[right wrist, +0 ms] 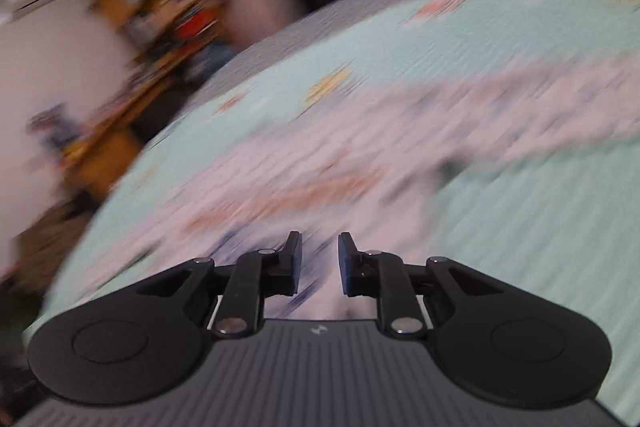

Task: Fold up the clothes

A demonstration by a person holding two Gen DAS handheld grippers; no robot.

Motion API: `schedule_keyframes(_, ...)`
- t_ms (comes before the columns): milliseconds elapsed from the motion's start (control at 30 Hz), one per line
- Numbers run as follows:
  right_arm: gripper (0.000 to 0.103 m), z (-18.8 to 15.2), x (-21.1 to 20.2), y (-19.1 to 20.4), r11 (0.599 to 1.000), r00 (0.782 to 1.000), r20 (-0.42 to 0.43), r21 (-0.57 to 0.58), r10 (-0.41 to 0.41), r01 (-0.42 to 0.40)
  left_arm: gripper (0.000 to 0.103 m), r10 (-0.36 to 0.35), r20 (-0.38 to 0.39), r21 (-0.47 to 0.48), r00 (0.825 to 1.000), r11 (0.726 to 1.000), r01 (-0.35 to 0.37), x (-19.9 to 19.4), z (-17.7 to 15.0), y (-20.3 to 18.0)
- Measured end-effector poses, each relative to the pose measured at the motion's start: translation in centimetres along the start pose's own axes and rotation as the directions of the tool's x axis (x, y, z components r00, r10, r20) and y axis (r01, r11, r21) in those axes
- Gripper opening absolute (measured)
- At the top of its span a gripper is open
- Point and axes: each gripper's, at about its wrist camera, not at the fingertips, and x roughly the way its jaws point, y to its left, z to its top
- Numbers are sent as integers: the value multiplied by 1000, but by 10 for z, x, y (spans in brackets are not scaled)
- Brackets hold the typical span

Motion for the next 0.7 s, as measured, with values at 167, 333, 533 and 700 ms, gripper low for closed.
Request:
schedule_keyframes(167,0,-54,-11,-3,996,990,-109,0,-88,88,93,-80,24,-78,996,994,82,-14,-18,24)
schedule_keyframes(333,19,-65,-49,21,984,979,-116,-72,-168,161,94,-72,4,-11,997,997,72,-31,-32,15)
schedule_keyframes(533,4,-95,-69,8,969,948,-209,-108,-240,221,92,-48,-15,10,999,999,48,-43,-58,24)
schedule_keyframes(700,13,-93,-88,25,960,948,-176,-140,-265,243,92,-32,-12,100,999,994,33,-54,-60,4)
